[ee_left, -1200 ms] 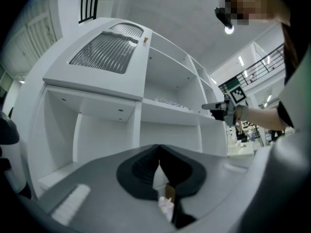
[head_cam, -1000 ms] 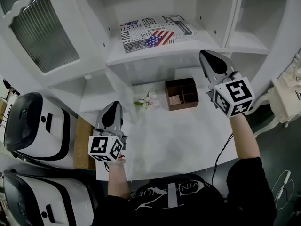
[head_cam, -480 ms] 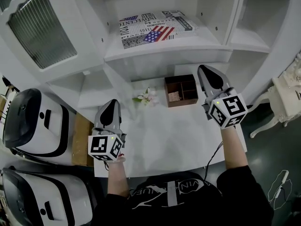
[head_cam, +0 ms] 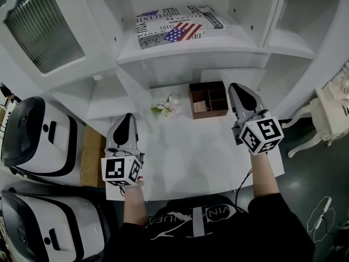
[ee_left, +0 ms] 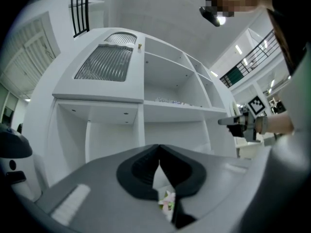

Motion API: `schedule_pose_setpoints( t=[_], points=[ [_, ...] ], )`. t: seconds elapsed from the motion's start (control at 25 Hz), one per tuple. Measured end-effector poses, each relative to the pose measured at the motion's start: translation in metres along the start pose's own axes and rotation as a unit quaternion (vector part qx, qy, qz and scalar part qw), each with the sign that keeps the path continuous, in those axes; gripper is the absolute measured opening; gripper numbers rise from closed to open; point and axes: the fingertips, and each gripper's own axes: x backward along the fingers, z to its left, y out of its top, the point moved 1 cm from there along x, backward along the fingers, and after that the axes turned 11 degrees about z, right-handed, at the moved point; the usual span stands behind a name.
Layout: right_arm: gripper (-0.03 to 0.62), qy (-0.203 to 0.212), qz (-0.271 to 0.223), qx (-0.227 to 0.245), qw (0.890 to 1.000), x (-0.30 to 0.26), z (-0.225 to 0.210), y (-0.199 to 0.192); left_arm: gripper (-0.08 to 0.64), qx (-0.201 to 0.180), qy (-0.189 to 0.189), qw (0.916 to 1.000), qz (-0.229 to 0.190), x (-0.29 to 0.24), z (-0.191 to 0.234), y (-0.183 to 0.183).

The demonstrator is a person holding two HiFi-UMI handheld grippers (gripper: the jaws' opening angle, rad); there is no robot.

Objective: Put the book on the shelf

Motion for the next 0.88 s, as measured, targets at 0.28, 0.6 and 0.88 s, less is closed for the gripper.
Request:
schedule_pose_setpoints(
  t=[0.28, 0.6, 0.88],
  points=[
    [0.008, 0.002, 0.012, -0.019, 1.0, 0.006, 0.0, -0.024, 0.0, -0.003, 0.016, 0.9999, 0.001, 0.006, 0.004, -0.007],
    [0.008, -0.001, 0.019, -0.02, 1.0, 0.006, 0.0, -0.035, 0.0, 0.003, 0.024, 0.9997, -0.001, 0.006, 0.006, -0.012],
    [0.008, 0.0, 0.004, -0.023, 1.0, 0.006, 0.002, -0.033, 0.0, 0.025, 0.027, 0.9993, -0.004, 0.004, 0.011, -0.015]
  ],
)
